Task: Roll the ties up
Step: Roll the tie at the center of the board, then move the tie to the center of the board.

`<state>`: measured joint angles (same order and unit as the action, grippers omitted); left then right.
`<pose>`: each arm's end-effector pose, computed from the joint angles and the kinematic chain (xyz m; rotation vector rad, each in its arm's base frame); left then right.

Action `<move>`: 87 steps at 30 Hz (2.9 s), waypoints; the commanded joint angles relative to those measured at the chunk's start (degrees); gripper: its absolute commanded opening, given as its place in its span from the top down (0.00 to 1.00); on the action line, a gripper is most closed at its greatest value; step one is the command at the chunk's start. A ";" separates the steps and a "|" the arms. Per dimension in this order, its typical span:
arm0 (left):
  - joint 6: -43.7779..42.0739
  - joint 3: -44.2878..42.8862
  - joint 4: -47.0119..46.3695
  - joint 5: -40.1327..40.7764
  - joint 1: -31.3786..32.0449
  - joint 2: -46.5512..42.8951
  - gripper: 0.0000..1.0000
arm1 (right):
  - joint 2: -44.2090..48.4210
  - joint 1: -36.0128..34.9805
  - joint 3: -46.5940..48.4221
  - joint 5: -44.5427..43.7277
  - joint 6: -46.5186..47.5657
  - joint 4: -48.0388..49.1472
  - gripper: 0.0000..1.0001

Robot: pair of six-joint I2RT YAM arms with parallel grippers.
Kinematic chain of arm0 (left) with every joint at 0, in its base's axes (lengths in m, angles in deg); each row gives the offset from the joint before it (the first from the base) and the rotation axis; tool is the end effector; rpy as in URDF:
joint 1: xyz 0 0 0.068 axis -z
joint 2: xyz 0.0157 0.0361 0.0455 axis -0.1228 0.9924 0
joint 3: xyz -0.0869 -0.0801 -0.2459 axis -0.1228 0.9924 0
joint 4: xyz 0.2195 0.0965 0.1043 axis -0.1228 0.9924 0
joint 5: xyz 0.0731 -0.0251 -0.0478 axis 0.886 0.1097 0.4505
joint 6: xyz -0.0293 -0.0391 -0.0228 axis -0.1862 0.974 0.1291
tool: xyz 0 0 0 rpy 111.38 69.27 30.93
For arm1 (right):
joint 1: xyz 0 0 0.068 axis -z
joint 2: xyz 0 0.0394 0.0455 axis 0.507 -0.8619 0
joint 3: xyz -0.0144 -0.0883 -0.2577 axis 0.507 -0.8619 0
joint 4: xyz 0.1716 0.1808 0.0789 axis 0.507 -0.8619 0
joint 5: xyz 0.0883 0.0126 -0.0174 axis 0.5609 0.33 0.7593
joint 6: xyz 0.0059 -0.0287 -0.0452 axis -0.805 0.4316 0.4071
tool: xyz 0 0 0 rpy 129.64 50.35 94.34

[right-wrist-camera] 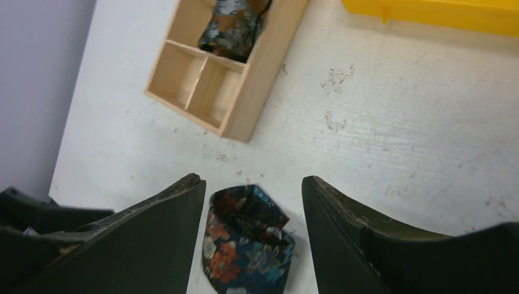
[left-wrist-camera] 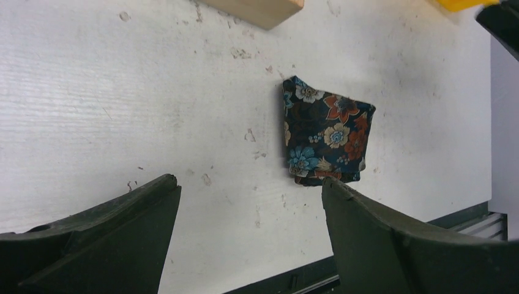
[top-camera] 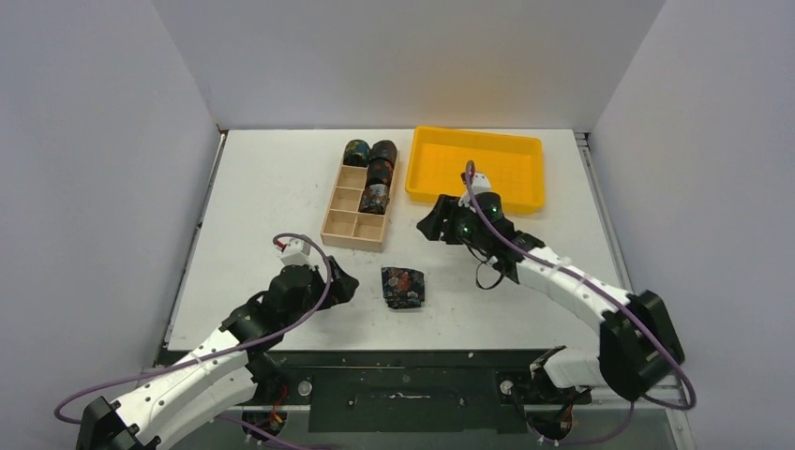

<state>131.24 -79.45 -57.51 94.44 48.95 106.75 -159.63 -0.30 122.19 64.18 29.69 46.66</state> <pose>0.1208 -0.0979 0.2045 -0.2675 2.1948 -0.6793 0.2664 0.1679 0.2354 -0.0278 2.2483 0.9101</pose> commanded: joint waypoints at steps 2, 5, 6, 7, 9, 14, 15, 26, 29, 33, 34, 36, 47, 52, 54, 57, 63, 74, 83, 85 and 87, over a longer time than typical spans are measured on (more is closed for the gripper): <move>-0.89 -4.77 2.34 3.76 -1.39 0.31 0.16 | 17.41 -9.87 -9.45 -9.86 5.40 -4.92 0.49; -0.68 -4.30 2.50 3.75 -1.87 0.09 0.16 | 24.77 -19.66 -15.79 -17.81 3.28 -8.24 0.63; -0.52 -4.01 2.18 3.75 -1.96 -0.01 0.16 | 26.56 -22.23 -18.25 -20.43 1.73 -8.55 0.68; -0.30 -3.75 1.88 3.70 -2.17 -0.06 0.16 | 28.01 -24.73 -20.68 -22.26 0.28 -8.05 0.72; -0.10 -3.60 1.49 3.23 -2.48 -0.04 0.16 | 29.60 -28.91 -25.01 -25.27 -3.04 -6.42 0.78; 0.47 -3.88 2.17 2.04 -2.69 0.28 0.17 | 24.17 -36.72 -26.75 -26.39 -6.78 -0.54 0.84; 0.69 -3.68 2.19 1.83 -2.69 0.13 0.17 | 22.70 -37.50 -26.60 -26.56 -7.18 0.19 0.85; 1.62 -1.84 2.49 1.27 -3.12 -1.85 0.17 | 2.18 -37.55 -18.74 -36.50 -9.81 3.14 0.85; 1.57 -1.69 2.50 1.10 -3.19 -1.82 0.17 | -1.86 -35.67 -15.79 -36.59 -7.78 4.20 0.86; 1.78 -1.28 2.04 0.31 -3.30 -1.45 0.17 | -6.65 -32.60 -13.13 -35.46 -5.77 5.09 0.86; 1.89 -1.12 1.83 0.14 -3.30 -1.32 0.17 | -7.37 -31.76 -12.88 -34.96 -5.34 5.68 0.86; 2.03 -0.77 1.37 -0.09 -3.30 -1.14 0.17 | -8.51 -30.10 -12.60 -33.19 -4.73 7.06 0.86; -0.07 -3.08 1.26 0.97 -4.16 1.16 0.17 | -15.52 -29.32 -5.84 -28.77 -3.20 9.65 0.86; -1.25 -4.04 2.41 1.66 -4.60 1.00 0.17 | -17.37 -29.54 -4.63 -28.92 -4.32 9.67 0.86; -1.28 -3.91 2.40 1.73 -4.75 0.79 0.17 | -18.60 -29.47 -3.66 -28.86 -4.98 9.92 0.86; -1.17 -3.61 2.42 1.53 -4.96 0.84 0.17 | -20.65 -29.44 -1.45 -28.46 -6.17 10.57 0.86; -0.71 -2.99 2.39 0.83 -5.15 0.81 0.17 | -24.72 -27.87 2.99 -28.64 -10.24 9.45 0.86; -1.22 -3.71 5.01 0.61 -5.66 -2.43 0.17 | -20.72 -32.51 0.30 -26.91 -6.80 7.11 0.82; -0.68 -3.91 5.88 -0.10 -5.68 -4.73 0.17 | -23.78 -33.47 6.04 -27.25 -7.25 2.83 0.84; -0.52 -3.95 6.47 -0.10 -5.68 -4.77 0.17 | -25.93 -32.07 7.97 -28.76 -8.32 1.54 0.85; -0.34 -3.90 6.78 -0.12 -5.72 -4.98 0.17 | -27.74 -30.77 9.60 -28.91 -8.86 1.28 0.86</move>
<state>131.11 -80.54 -51.41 94.88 43.63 102.42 -183.78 -33.76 128.27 37.17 22.02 51.77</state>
